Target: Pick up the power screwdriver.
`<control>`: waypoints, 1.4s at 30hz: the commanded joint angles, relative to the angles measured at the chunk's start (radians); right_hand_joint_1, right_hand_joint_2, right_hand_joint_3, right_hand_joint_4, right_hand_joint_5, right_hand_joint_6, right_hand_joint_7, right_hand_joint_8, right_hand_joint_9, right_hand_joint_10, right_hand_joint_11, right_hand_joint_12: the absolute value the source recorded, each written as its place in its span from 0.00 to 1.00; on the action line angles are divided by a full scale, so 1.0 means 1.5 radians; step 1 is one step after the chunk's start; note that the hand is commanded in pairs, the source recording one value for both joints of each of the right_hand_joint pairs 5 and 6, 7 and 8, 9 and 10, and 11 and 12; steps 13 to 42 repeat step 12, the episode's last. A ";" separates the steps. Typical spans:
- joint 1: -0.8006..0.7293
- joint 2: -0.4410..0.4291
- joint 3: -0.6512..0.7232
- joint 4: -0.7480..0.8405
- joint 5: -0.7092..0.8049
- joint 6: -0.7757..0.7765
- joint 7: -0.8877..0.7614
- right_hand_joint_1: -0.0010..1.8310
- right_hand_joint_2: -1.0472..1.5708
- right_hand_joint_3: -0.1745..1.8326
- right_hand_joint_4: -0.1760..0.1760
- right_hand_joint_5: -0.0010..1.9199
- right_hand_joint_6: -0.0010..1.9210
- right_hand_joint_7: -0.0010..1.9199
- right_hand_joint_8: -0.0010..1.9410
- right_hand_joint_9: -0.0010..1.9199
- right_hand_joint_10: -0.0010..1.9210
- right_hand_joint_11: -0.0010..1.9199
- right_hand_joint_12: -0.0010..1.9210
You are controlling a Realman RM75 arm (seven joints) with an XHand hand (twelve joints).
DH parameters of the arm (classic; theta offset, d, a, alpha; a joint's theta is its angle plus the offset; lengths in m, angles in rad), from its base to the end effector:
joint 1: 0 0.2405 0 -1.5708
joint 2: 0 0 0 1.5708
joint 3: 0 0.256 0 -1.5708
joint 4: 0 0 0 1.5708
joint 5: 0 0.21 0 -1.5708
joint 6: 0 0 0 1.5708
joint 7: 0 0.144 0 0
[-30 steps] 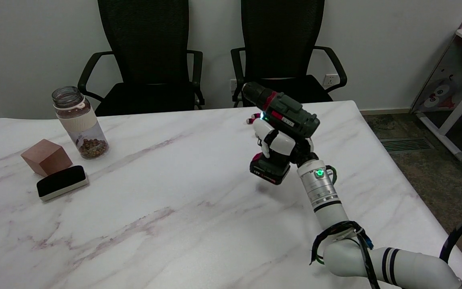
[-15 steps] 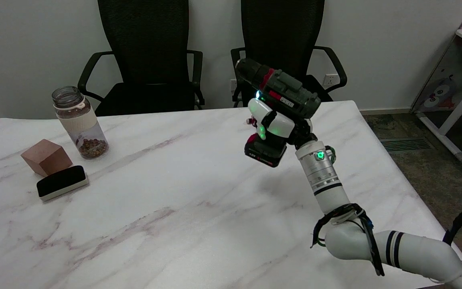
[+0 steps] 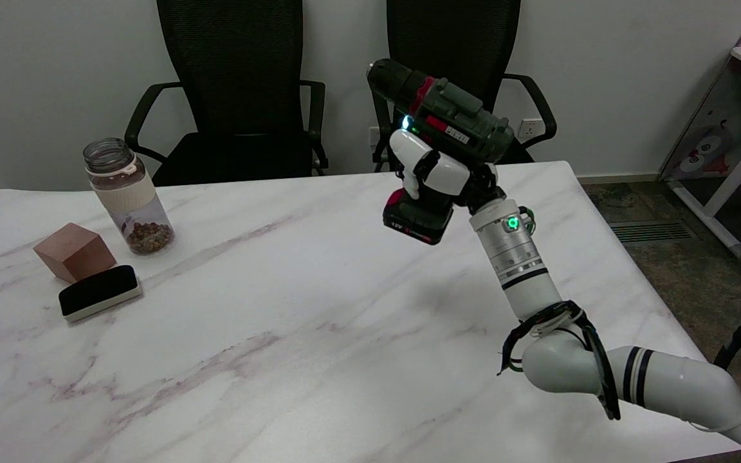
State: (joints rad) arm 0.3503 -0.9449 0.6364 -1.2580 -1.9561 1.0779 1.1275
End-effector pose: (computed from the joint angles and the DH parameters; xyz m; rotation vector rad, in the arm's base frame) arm -0.2212 -0.3582 0.2886 1.6263 -0.9952 1.5587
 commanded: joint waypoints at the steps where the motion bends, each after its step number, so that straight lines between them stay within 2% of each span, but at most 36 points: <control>1: 0.031 0.002 0.000 -0.036 0.005 -0.064 -0.017 0.44 0.68 0.50 1.00 0.97 0.97 0.97 0.96 1.00 1.00 1.00 1.00; 4: 0.031 0.002 -0.001 -0.037 0.008 -0.068 -0.058 0.44 0.68 0.50 1.00 0.96 0.96 0.96 0.95 1.00 1.00 1.00 1.00; 12: 0.023 0.002 -0.007 -0.063 0.038 -0.070 -0.082 0.44 0.67 0.50 1.00 0.95 0.95 0.95 0.94 1.00 1.00 1.00 1.00; 42: 0.023 0.002 -0.007 -0.063 0.038 -0.070 -0.082 0.44 0.67 0.50 1.00 0.95 0.95 0.95 0.94 1.00 1.00 1.00 1.00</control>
